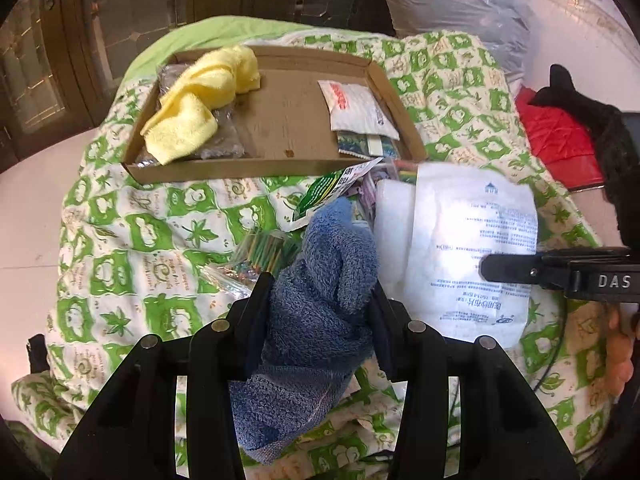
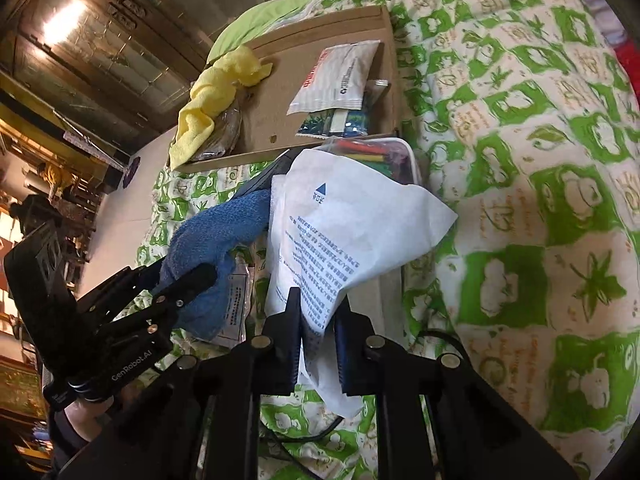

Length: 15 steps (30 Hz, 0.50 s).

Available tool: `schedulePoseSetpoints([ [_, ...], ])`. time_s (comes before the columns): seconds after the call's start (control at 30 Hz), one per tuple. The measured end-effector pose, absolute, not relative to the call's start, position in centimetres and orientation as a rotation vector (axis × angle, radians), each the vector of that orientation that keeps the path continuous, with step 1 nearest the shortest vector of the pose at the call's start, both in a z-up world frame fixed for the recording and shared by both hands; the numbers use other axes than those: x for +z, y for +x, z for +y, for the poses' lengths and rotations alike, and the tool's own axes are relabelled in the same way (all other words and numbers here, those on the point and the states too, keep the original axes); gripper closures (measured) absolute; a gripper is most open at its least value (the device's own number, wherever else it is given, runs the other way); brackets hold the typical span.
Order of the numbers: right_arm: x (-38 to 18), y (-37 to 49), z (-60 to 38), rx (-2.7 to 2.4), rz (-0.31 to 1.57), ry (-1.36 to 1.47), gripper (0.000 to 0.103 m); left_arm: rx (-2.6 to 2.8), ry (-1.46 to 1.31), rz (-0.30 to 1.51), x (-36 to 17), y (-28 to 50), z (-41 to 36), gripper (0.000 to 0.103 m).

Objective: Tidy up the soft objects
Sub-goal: 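Lift the blue towel with the left gripper while the right lifts the white bag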

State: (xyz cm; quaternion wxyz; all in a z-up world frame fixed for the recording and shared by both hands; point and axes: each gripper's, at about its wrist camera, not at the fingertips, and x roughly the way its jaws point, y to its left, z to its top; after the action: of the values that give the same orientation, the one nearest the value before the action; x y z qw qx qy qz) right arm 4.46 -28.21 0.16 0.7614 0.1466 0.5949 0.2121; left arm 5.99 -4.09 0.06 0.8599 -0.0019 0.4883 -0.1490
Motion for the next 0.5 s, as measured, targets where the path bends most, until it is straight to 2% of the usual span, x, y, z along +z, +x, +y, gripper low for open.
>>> schedulePoseSetpoints([
  [0.5,1.3,3.5,-28.9,0.492,1.293,0.341,0.09,-0.288,0.028,0.988,2.6,3.9,-4.0,0.059],
])
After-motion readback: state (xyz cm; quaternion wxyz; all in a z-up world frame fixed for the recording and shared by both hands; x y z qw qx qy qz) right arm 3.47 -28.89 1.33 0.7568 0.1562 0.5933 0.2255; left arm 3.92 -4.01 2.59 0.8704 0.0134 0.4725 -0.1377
